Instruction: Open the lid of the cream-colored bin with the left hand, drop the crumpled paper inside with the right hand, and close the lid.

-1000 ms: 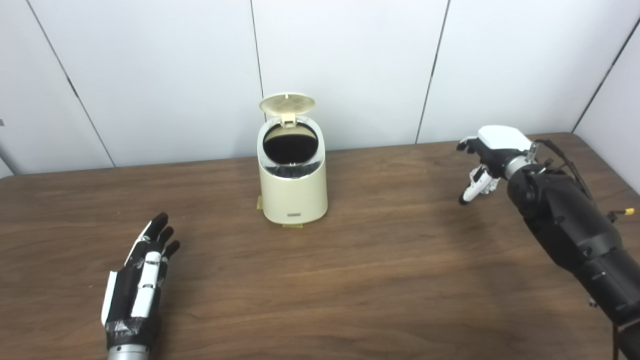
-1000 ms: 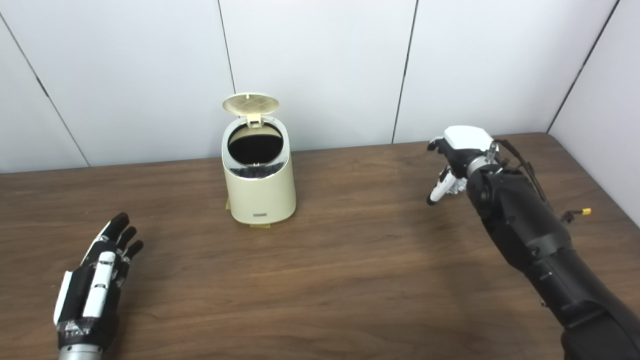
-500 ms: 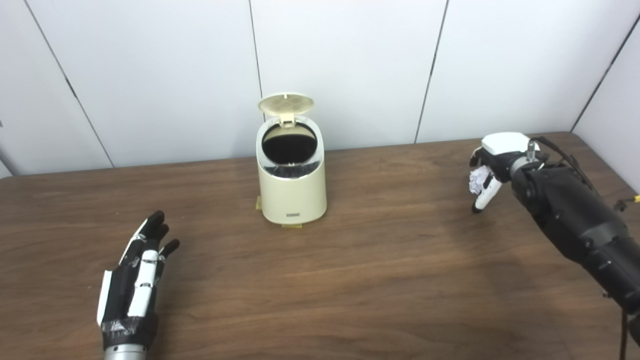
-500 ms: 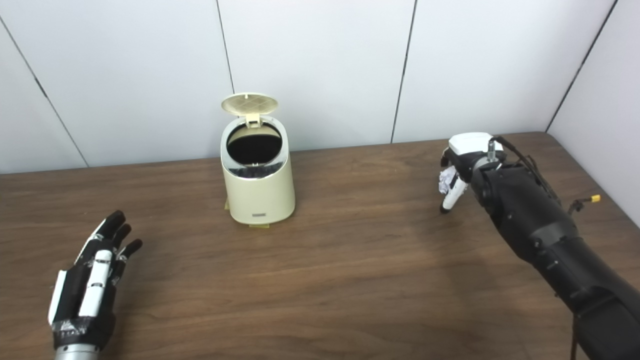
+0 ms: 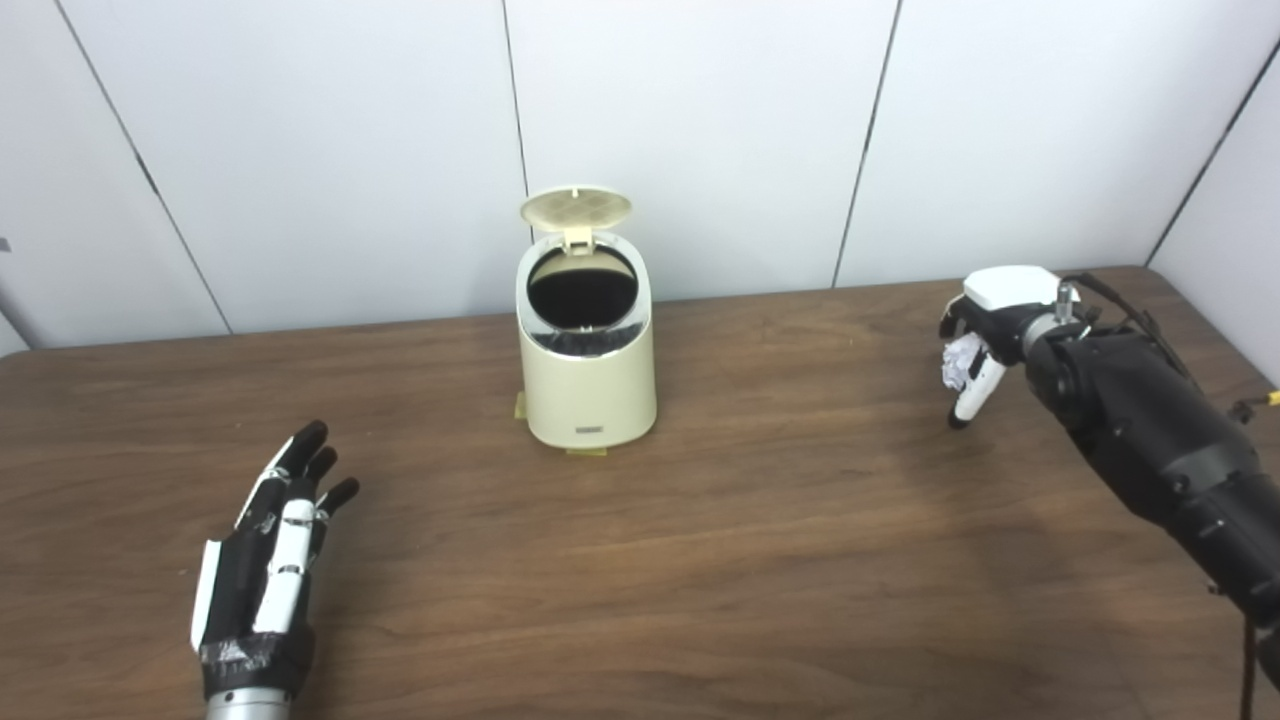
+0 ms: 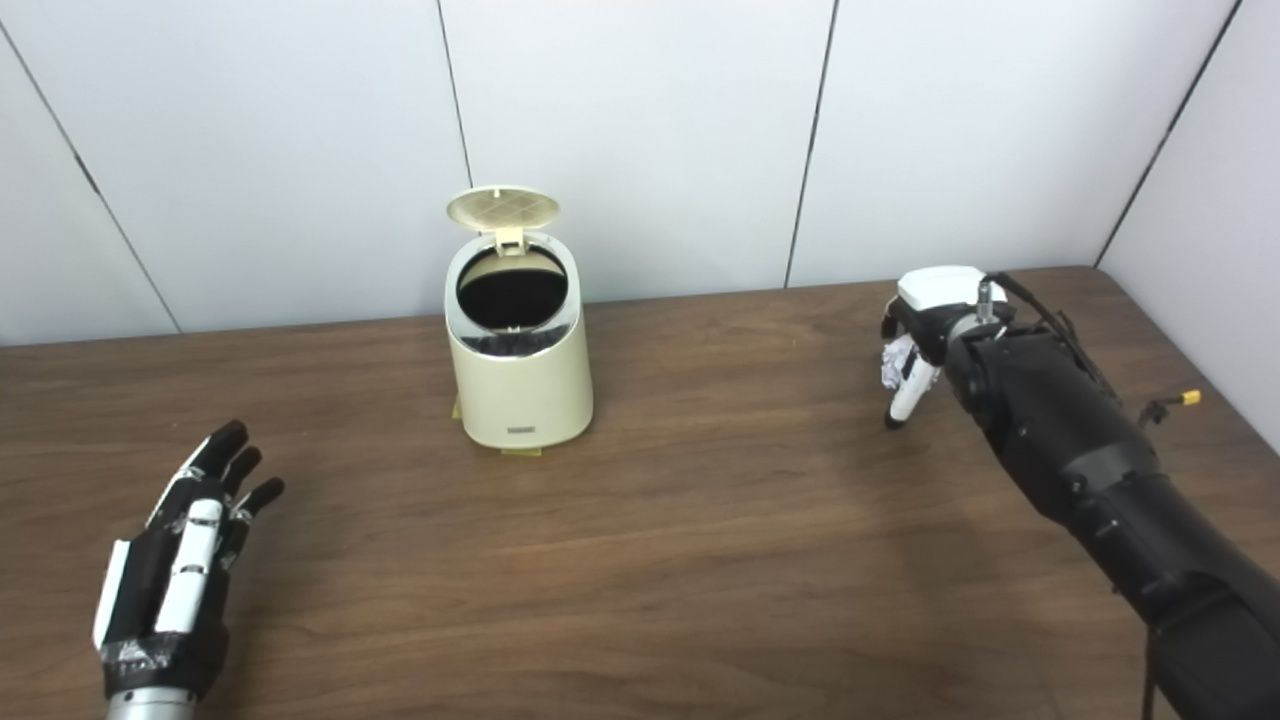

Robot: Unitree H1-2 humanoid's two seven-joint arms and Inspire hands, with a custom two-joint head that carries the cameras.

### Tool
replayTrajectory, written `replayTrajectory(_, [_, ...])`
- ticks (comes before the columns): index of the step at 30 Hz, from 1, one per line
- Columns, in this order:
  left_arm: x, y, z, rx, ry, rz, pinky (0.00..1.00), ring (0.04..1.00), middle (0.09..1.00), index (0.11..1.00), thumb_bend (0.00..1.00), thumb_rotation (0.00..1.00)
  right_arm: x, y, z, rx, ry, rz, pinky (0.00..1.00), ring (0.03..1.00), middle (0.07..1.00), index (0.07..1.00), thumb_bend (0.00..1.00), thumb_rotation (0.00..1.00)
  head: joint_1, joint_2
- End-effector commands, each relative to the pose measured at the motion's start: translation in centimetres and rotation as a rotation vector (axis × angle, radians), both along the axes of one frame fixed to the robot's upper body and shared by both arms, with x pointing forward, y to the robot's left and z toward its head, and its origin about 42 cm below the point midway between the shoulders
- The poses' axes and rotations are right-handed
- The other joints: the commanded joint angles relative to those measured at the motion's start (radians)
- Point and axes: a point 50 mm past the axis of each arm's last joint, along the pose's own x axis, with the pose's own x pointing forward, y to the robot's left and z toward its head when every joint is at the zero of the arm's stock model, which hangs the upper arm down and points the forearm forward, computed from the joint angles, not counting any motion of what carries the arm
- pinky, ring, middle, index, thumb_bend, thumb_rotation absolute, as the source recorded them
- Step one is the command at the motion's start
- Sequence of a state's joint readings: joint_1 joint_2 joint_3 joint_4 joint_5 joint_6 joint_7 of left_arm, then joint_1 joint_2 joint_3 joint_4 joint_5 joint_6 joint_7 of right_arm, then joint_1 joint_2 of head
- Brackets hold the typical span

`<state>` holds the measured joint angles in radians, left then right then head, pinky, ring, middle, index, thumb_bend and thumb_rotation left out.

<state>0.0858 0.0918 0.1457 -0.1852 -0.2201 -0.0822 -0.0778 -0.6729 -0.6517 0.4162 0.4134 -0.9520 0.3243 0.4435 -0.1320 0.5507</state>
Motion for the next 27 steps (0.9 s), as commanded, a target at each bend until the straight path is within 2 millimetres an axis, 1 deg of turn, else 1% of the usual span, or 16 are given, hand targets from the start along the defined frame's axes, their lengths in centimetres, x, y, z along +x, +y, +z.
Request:
replayTrajectory(1, [-0.26, -0.2, 1.16, 0.006, -0.053, 0.0, 0.89, 0.961, 0.955, 0.904, 0.17, 0.57, 0.31, -1.57, 2.93, -0.021, -0.077, -0.001, 0.47, 0.616, 0.74, 0.773, 0.96, 0.25, -0.001, 0.001])
replayTrajectory(3, [-0.28, -0.23, 1.14, 0.009, -0.054, -0.001, 0.89, 0.963, 0.956, 0.906, 0.17, 0.58, 0.34, -1.57, 2.78, -0.025, -0.077, 0.016, 0.47, 0.614, 0.742, 0.776, 0.96, 0.26, 0.002, 0.002])
replayTrajectory(6, [-0.27, -0.28, 1.14, 0.013, -0.055, 0.004, 0.87, 0.957, 0.951, 0.901, 0.18, 0.59, 0.43, -1.46, 2.58, -0.039, -0.082, 0.028, 0.49, 0.649, 0.76, 0.763, 0.95, 0.27, 0.005, 0.002])
replayTrajectory(7, [-0.27, -0.29, 1.15, 0.01, -0.056, 0.006, 0.87, 0.955, 0.95, 0.9, 0.17, 0.59, 0.43, -1.44, 2.48, -0.044, -0.093, 0.041, 0.49, 0.654, 0.757, 0.752, 0.94, 0.25, 0.005, 0.002])
replayTrajectory(8, [-0.29, -0.31, 1.16, 0.009, -0.056, 0.008, 0.86, 0.953, 0.948, 0.897, 0.17, 0.58, 0.42, -1.42, 2.41, -0.049, -0.102, 0.054, 0.48, 0.631, 0.73, 0.733, 0.94, 0.22, 0.007, 0.002])
replayTrajectory(10, [-0.31, -0.36, 1.19, 0.006, -0.057, 0.012, 0.85, 0.945, 0.942, 0.892, 0.17, 0.56, 0.42, -1.41, 2.32, -0.057, -0.112, 0.071, 0.46, 0.572, 0.655, 0.659, 0.88, 0.13, 0.008, 0.002])
replayTrajectory(11, [-0.33, -0.35, 1.23, 0.006, -0.06, 0.01, 0.85, 0.943, 0.941, 0.891, 0.17, 0.55, 0.46, -1.35, 2.25, -0.053, -0.131, 0.066, 0.45, 0.562, 0.642, 0.644, 0.87, 0.11, 0.009, 0.002])
replayTrajectory(12, [-0.34, -0.34, 1.25, 0.007, -0.062, 0.008, 0.85, 0.947, 0.945, 0.895, 0.17, 0.56, 0.5, -1.33, 2.2, -0.05, -0.145, 0.061, 0.44, 0.538, 0.588, 0.562, 0.7, 0.06, 0.009, 0.002])
replayTrajectory(13, [-0.33, -0.32, 1.28, 0.005, -0.064, 0.007, 0.85, 0.949, 0.947, 0.897, 0.17, 0.56, 0.55, -1.27, 2.15, -0.036, -0.167, 0.039, 0.43, 0.526, 0.561, 0.52, 0.61, 0.03, 0.009, 0.002])
replayTrajectory(15, [-0.34, -0.28, 1.29, 0.003, -0.062, 0.007, 0.85, 0.945, 0.948, 0.898, 0.17, 0.57, 0.51, -1.14, 2.11, -0.011, -0.204, 0.023, 0.37, 0.461, 0.492, 0.494, 0.55, 0.01, 0.009, 0.002])
replayTrajectory(18, [-0.34, -0.23, 1.26, 0.001, -0.062, 0.008, 0.84, 0.937, 0.943, 0.895, 0.17, 0.57, 0.25, -0.93, 2.14, 0.016, -0.236, 0.019, 0.36, 0.453, 0.488, 0.486, 0.53, 0.0, 0.009, 0.002])
replayTrajectory(20, [-0.31, -0.28, 1.28, 0.004, -0.062, 0.009, 0.83, 0.937, 0.942, 0.894, 0.17, 0.57, 0.09, -0.9, 2.24, 0.021, -0.248, 0.027, 0.38, 0.464, 0.482, 0.49, 0.53, 0.0, 0.008, 0.002])
replayTrajectory(23, [-0.3, -0.34, 1.31, 0.007, -0.061, 0.011, 0.84, 0.937, 0.941, 0.89, 0.17, 0.57, -0.03, -0.85, 2.37, 0.021, -0.261, 0.027, 0.37, 0.461, 0.475, 0.496, 0.53, 0.0, 0.006, 0.001])
replayTrajectory(25, [-0.3, -0.33, 1.28, 0.007, -0.059, 0.012, 0.85, 0.934, 0.939, 0.89, 0.16, 0.56, -0.07, -0.8, 2.51, 0.028, -0.264, 0.018, 0.32, 0.408, 0.47, 0.522, 0.52, 0.0, 0.006, 0.001])
replayTrajectory(27, [-0.28, -0.29, 1.25, 0.011, -0.057, 0.008, 0.85, 0.933, 0.939, 0.894, 0.16, 0.56, -0.19, -0.62, 2.89, 0.035, -0.259, 0.013, 0.31, 0.395, 0.471, 0.528, 0.52, 0.0, 0.006, 0.001])
